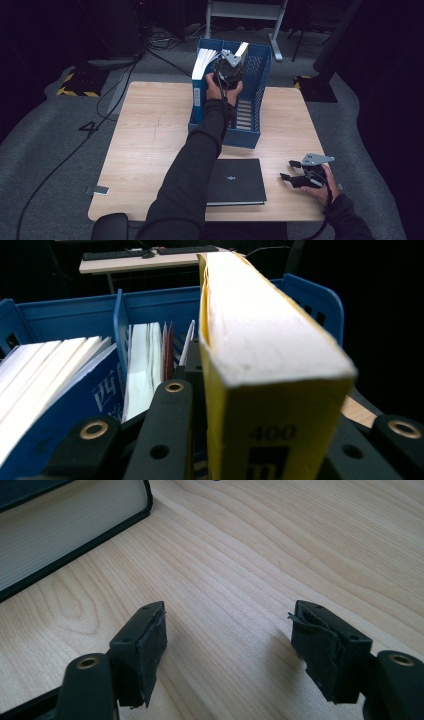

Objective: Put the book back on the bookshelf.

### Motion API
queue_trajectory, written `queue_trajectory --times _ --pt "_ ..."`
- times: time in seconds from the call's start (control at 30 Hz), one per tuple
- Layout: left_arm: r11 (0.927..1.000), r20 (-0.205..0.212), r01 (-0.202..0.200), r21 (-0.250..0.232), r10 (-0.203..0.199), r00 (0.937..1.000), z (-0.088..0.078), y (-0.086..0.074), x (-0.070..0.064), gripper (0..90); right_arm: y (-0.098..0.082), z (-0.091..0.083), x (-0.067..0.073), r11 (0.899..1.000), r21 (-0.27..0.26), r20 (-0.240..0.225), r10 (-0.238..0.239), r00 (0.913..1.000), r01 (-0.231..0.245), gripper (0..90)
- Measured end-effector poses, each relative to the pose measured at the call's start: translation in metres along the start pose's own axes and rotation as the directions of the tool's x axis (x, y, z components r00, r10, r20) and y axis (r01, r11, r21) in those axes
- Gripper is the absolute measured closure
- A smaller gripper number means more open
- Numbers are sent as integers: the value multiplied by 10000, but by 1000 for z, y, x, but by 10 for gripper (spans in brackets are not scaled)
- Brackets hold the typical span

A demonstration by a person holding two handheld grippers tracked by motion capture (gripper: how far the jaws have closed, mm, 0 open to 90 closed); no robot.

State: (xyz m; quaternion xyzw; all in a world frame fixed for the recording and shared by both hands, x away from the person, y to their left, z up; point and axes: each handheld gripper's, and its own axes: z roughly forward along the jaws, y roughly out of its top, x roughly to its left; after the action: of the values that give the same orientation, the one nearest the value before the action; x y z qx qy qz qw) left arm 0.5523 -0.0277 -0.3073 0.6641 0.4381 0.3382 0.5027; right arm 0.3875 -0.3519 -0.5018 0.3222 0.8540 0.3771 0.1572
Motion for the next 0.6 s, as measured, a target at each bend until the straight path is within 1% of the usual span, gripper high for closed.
queue_trajectory --times 0.03,0.1,0.2,0.3,0.37,0.5,0.6 --pt "10000 -100 24 -24 -24 9999 2 -3 -2 751 0 0 0 10000 -9 -3 0 10000 0 305" --pt "10000 -129 10 -89 -11 9999 4 -6 -2 751 0 0 0 10000 -19 -11 -15 10000 15 305" --pt "9999 -221 87 63 -85 9997 8 -12 -3 751 0 0 1 10000 -30 -31 -36 10000 36 305" --pt "9997 -313 217 71 -214 9993 10 -18 -5 750 0 0 0 10000 -20 -51 -19 10000 19 305" --pt "10000 -417 36 0 -36 9991 9 -19 -8 750 0 0 1 10000 -27 -50 -32 10000 32 306" --pt "10000 -504 -4 -33 2 9987 8 -20 -11 749 0 0 1 10000 1 -66 -55 10000 55 306" --pt "10000 -582 -86 -32 84 9983 7 -21 -12 748 0 0 1 10000 -17 -128 13 9999 -13 306"
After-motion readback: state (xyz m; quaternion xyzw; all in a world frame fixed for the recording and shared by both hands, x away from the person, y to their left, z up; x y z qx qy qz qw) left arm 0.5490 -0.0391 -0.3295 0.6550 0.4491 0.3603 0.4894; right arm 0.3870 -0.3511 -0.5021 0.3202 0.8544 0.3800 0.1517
